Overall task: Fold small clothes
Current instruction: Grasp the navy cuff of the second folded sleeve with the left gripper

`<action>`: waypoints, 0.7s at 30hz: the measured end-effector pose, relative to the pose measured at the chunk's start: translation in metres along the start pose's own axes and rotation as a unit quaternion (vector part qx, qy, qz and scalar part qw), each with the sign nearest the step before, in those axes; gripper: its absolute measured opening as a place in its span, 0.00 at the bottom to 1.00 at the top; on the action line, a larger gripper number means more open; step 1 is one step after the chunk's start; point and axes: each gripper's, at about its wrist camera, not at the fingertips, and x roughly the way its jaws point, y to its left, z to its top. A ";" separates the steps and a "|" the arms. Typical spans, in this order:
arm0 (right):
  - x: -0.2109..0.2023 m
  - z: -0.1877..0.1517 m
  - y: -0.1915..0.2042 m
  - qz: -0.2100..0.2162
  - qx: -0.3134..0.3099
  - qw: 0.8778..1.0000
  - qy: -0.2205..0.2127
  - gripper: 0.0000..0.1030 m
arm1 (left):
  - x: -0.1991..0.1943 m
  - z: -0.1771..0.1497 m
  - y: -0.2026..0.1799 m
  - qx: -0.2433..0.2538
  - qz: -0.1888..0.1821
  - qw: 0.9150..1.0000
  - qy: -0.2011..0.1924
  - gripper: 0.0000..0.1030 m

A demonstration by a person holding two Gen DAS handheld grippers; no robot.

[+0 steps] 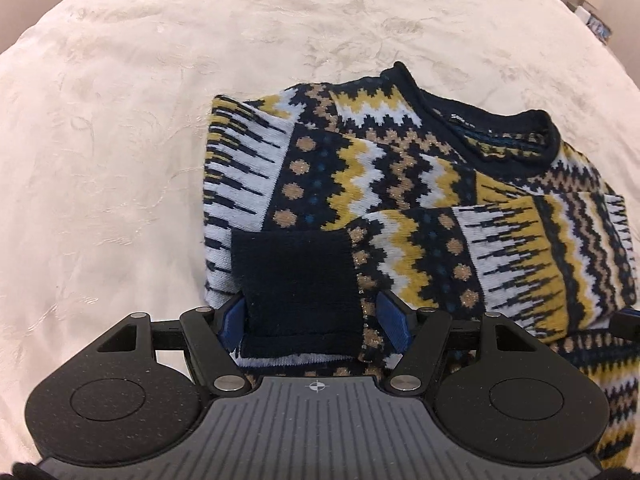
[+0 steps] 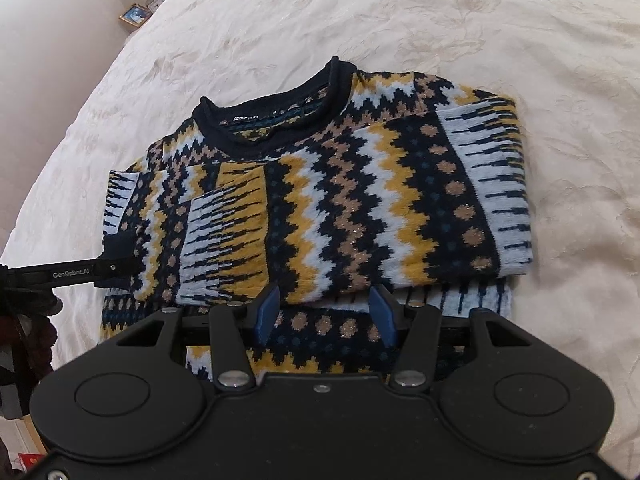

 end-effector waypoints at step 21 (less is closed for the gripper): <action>-0.003 0.001 0.004 0.002 -0.015 1.000 -0.001 0.56 | -0.069 0.009 0.012 -0.030 0.046 0.991 -0.125 0.04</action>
